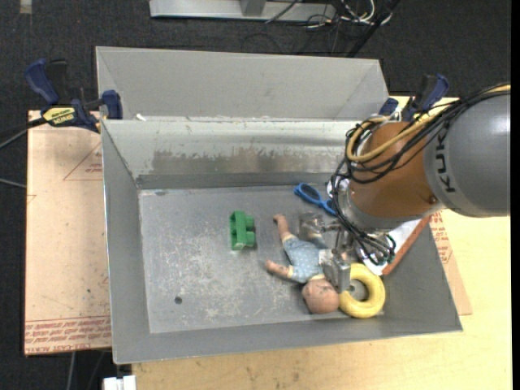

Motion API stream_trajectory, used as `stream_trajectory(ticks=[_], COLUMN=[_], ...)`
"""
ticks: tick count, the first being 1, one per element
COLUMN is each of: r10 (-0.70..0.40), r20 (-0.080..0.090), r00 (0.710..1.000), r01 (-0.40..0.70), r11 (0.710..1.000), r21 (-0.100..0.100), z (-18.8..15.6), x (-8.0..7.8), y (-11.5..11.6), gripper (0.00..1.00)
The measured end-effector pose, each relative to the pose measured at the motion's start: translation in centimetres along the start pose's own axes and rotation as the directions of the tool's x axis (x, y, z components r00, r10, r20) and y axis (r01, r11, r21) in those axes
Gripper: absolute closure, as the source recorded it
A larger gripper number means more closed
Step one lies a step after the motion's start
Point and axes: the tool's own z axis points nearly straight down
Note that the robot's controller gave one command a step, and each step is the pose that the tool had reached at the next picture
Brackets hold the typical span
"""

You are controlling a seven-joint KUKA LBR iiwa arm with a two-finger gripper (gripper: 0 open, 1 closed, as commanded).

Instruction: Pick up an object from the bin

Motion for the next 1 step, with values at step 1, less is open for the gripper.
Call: stream_trajectory(ticks=[1], r10=[-0.633], r20=[0.005], r00=[0.774], r01=[0.633], r11=[0.774], r21=[-0.011], z=[0.79], x=[-0.82], y=[-2.58], gripper=[1.0])
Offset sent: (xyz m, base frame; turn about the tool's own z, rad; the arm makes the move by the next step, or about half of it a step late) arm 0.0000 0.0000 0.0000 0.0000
